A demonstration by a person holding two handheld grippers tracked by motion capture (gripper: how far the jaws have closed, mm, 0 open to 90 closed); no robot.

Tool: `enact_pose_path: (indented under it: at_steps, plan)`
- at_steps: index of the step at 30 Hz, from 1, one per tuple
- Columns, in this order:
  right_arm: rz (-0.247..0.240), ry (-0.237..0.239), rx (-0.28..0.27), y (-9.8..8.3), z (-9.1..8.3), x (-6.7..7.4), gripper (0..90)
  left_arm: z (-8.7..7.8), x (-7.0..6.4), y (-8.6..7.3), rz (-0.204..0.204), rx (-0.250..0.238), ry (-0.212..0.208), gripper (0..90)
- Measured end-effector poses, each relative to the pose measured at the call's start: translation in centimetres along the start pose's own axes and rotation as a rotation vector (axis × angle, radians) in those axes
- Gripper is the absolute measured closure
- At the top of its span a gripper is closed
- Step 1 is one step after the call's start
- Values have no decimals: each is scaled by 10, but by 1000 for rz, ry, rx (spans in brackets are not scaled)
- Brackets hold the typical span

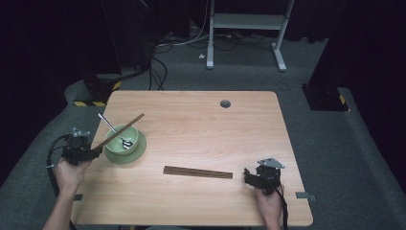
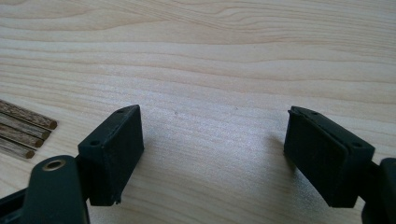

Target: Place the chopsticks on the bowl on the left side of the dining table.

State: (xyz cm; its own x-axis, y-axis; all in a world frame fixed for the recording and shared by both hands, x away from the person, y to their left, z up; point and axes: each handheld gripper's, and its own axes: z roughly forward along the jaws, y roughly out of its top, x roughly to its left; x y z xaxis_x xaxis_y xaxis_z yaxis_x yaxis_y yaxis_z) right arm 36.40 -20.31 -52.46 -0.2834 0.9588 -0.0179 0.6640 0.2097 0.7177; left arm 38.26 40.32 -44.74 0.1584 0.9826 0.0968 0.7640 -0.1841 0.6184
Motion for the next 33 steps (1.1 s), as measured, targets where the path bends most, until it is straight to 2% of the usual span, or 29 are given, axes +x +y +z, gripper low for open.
enact_pose_path:
  at_steps: [33]
  plan:
    - [-1, -1, -1, 0, 0, 0, 194, 14, 13, 7, -28, 36, 27, 470]
